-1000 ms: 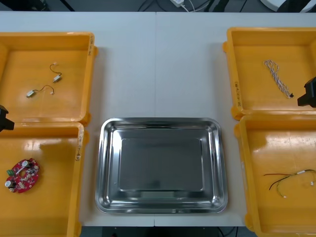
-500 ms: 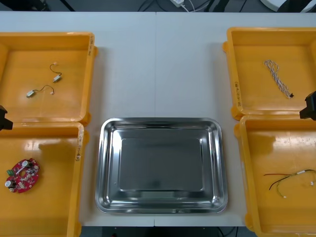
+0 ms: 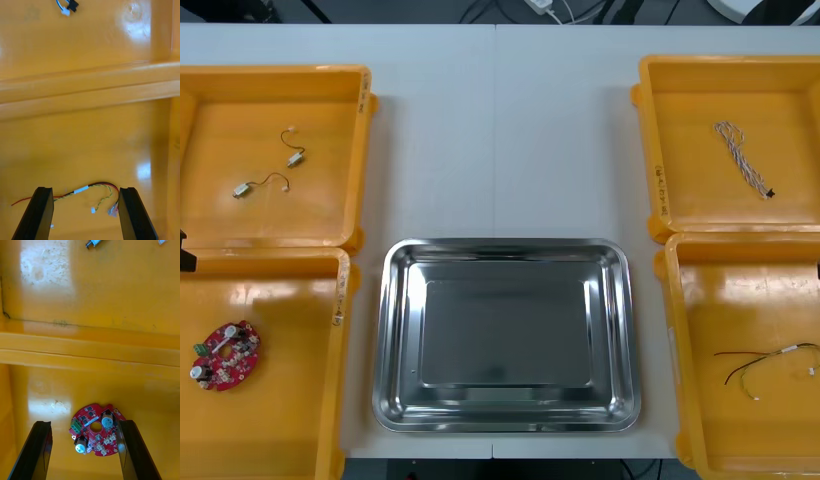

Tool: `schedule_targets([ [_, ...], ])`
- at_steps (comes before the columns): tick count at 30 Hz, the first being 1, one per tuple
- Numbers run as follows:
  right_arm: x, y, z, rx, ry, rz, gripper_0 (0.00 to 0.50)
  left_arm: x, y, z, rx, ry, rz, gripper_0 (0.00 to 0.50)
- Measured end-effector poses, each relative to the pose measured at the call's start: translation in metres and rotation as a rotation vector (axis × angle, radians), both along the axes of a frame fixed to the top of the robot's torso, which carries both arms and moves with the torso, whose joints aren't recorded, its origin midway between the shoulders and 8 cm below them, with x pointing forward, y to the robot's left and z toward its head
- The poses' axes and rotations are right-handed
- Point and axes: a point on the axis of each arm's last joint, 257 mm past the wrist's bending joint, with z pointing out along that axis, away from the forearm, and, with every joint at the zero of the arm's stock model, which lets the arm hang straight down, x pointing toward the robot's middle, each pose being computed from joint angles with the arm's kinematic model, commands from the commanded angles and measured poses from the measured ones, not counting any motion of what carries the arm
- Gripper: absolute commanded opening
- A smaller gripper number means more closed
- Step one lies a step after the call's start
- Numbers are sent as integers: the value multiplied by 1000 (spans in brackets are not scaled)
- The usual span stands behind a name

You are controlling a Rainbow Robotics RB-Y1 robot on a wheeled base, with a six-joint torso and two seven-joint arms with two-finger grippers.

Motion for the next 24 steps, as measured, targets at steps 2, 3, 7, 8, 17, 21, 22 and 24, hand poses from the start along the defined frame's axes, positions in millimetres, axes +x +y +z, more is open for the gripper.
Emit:
schedule_targets([
  [2,-8,-1,-2,-1,4,-1,500,-3,1,0,-24,-8,57,500],
  [3,-12,-2,-4,-2,6,-2,500,-4,1,0,-38,-13,89,500],
  [7,-24,-1,-9,22,11,-7,500,-8,7,0,-89,-35,216,500],
  [8,-26,1,-10,35,11,-9,500,-9,8,-1,-95,-36,229,500],
  [17,-35,13,-19,164,-11,-78,500,-10,15,-15,-118,-83,279,500],
  [21,-43,16,-26,183,-6,-105,500,-12,14,-22,-138,-84,299,500],
  [22,-44,16,-28,190,-10,-120,500,-13,14,-23,-144,-84,303,500],
  [24,-47,16,-32,201,-13,-144,500,-14,14,-25,-155,-85,310,500],
])
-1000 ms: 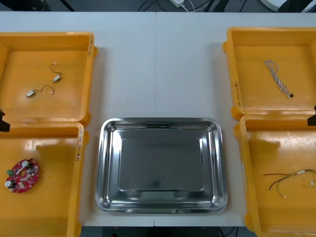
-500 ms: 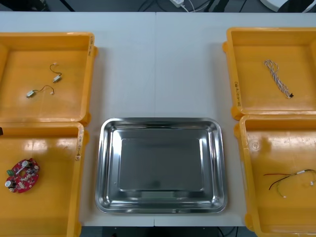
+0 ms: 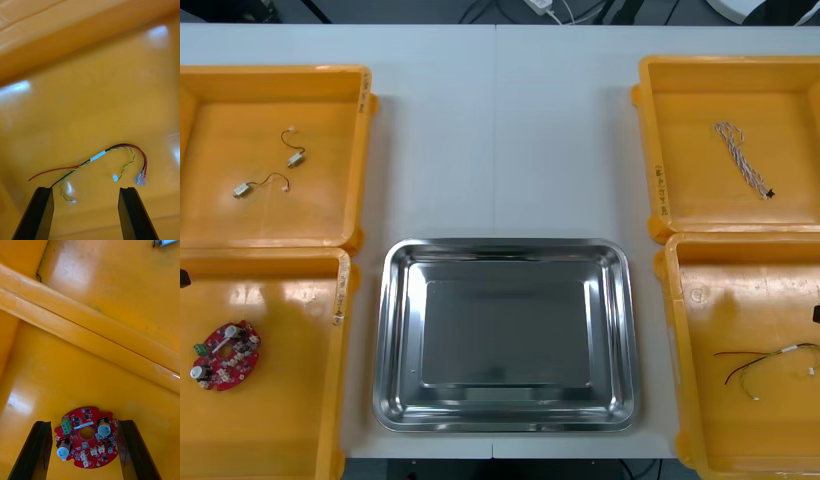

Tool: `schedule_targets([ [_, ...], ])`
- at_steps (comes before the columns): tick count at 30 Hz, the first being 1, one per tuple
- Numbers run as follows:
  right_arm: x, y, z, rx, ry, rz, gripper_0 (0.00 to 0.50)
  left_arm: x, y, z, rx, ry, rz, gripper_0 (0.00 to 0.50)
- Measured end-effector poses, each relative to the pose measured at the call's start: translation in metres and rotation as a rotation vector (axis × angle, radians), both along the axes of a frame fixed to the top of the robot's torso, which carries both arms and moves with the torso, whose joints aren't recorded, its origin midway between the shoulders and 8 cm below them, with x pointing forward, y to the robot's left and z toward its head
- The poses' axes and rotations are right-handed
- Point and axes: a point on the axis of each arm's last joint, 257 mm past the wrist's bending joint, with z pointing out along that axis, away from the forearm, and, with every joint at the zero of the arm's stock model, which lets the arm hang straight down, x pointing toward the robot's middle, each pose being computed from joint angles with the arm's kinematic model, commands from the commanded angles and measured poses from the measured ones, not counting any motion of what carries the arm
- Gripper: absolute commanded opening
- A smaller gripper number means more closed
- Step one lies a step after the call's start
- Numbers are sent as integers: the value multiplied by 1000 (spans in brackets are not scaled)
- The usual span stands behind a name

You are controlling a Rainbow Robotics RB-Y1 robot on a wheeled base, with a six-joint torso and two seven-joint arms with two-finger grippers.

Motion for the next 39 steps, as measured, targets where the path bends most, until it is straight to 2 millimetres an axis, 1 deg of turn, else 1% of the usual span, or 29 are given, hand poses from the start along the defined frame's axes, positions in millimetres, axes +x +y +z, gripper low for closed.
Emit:
schedule_targets([
  [7,-15,-3,-19,14,19,-45,500,0,-1,-9,-25,-27,13,500],
  [11,-18,-1,-28,58,28,-126,500,-5,-1,-18,-37,-20,21,500],
  [14,-18,-1,-30,97,32,-210,500,-11,0,-25,-43,-5,28,500],
  [19,-17,-5,-33,154,36,-375,500,-22,0,-38,-56,23,41,500],
  [24,-18,-20,-39,127,35,-493,500,-28,0,-46,-65,32,50,500],
  [29,-19,-23,-49,129,43,-637,500,-29,-1,-51,-78,20,55,500],
  [34,-14,-15,-60,151,64,-662,500,-27,-4,-53,-87,10,57,500],
  [39,-4,-9,-63,214,68,-728,500,-26,-7,-57,-93,10,56,500],
])
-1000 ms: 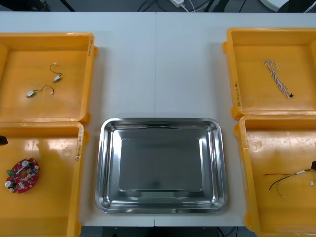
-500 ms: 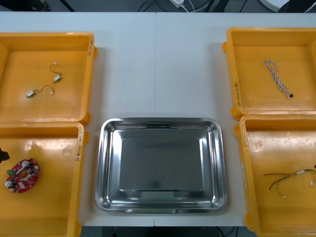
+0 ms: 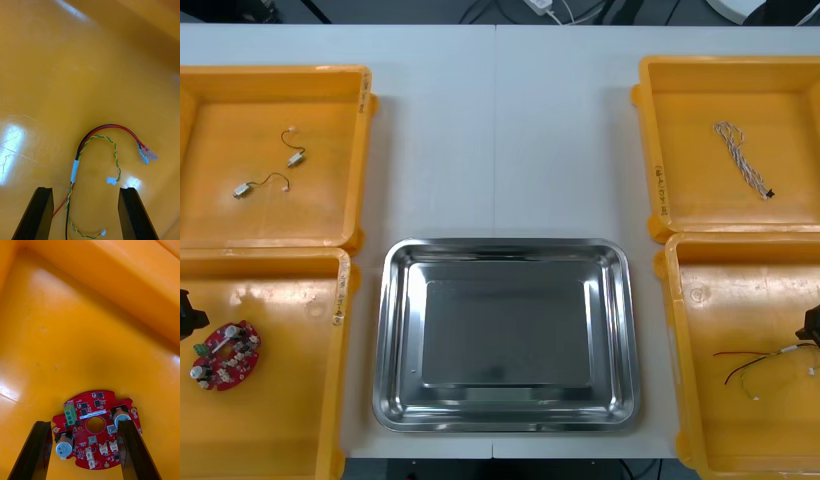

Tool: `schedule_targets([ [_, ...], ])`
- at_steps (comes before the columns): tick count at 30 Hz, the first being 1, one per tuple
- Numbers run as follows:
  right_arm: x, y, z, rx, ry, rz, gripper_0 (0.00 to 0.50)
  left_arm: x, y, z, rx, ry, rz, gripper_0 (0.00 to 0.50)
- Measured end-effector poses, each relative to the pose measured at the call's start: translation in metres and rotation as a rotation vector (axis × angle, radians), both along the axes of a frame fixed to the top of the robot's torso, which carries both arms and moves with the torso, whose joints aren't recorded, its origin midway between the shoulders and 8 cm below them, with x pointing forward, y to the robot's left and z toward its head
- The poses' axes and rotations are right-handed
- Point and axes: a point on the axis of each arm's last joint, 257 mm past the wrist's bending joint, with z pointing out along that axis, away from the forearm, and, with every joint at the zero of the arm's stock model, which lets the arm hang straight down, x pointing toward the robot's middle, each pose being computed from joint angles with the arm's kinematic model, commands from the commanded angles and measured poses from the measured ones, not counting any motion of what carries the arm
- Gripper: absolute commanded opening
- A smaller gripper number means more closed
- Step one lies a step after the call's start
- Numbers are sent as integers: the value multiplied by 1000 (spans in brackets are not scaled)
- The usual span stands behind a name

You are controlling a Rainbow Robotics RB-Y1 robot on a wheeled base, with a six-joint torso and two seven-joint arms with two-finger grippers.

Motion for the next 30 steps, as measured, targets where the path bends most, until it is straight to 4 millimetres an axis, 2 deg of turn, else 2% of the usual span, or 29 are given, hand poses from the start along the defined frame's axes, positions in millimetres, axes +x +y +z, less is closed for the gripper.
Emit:
schedule_targets([
  [7,10,-3,-7,29,4,-29,500,11,2,-15,-22,-21,17,500],
  [13,18,-4,-10,55,5,-60,500,3,8,-26,-23,5,35,500],
  [18,27,8,-9,118,-5,-178,500,-4,10,-32,-21,20,41,500],
  [30,31,19,-14,129,-3,-168,500,-10,4,-45,-13,44,25,500],
])
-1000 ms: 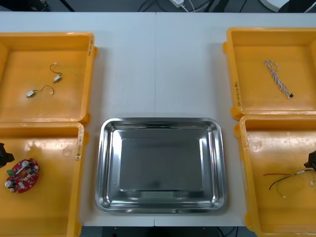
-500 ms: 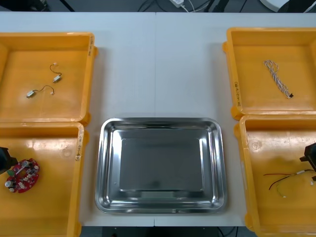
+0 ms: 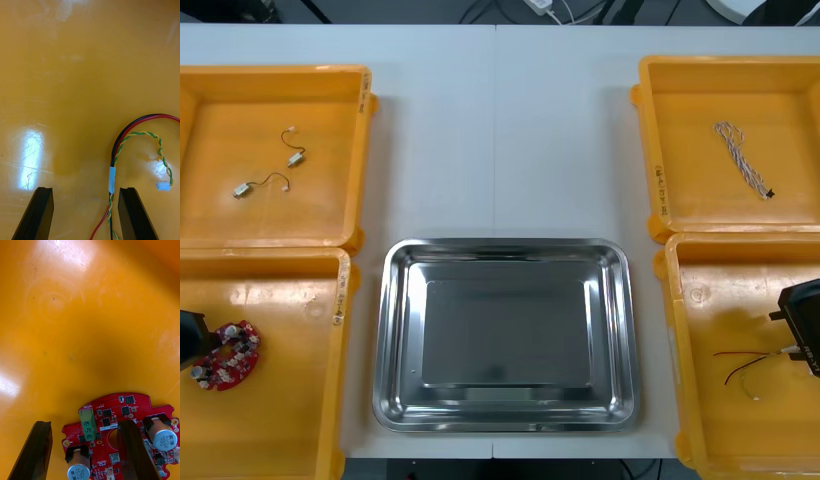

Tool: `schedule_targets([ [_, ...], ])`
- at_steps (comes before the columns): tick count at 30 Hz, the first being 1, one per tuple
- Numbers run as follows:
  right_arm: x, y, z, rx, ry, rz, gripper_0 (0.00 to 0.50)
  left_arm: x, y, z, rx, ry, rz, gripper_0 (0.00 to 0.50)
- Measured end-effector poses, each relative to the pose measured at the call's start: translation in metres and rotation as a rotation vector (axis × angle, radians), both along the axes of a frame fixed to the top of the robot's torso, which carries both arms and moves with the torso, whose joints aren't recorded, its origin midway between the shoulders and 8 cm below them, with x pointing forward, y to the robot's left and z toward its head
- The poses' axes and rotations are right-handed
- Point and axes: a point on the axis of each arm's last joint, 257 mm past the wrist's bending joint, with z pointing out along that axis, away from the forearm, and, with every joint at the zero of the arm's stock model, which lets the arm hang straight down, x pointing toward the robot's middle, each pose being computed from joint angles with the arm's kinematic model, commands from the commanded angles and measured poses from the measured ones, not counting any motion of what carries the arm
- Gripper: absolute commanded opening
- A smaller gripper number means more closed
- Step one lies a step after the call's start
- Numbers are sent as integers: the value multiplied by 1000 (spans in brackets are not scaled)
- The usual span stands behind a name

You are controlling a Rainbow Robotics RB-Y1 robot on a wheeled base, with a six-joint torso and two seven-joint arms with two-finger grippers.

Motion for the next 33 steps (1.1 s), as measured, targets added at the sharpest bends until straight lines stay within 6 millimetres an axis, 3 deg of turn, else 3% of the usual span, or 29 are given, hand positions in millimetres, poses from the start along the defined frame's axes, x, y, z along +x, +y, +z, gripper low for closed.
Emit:
schedule_targets([
  [17,-4,-8,-9,-10,-6,-19,500,0,1,-5,23,-1,-4,500],
  [19,-6,-8,-11,-9,-1,-21,500,0,2,-5,25,-2,-3,467],
  [27,-12,-7,-17,-3,12,-27,500,2,2,-6,32,-11,-4,451],
  [31,-13,-3,-19,9,13,-28,500,1,2,-7,33,-7,-5,293],
  [33,-13,-2,-20,13,13,-28,500,1,2,-7,35,-8,-5,74],
])
